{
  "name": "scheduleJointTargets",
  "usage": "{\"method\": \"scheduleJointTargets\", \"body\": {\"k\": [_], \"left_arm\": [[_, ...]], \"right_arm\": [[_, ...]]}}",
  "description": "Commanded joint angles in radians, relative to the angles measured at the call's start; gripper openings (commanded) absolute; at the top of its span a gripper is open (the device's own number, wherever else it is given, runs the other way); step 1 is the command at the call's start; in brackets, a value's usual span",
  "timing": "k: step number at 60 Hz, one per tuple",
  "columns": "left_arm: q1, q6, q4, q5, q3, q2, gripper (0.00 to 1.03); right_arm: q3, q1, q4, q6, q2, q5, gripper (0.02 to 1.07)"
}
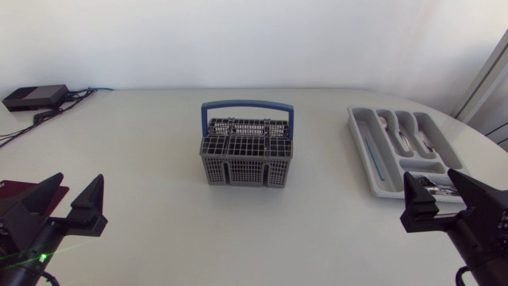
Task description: Transfer all utensils from the basket to the drawer tray.
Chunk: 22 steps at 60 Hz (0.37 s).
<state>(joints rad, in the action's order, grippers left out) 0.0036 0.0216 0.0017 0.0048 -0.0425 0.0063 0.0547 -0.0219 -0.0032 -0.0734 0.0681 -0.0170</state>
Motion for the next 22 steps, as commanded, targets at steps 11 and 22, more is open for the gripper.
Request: {"method": "scheduleJointTargets", "body": {"k": [11,22], "left_arm": [[-0.004,-0.022,-0.002,-0.005,0.043,-0.006,0.98],[-0.004,-0.022,-0.002,-0.005,0.043,-0.006,0.99]], "right_arm": [[-0.055,0.022,0.003,0.073,-0.068,0.017,1.02],[-0.055,0.022,0.003,0.073,-0.068,0.017,1.02]]}}
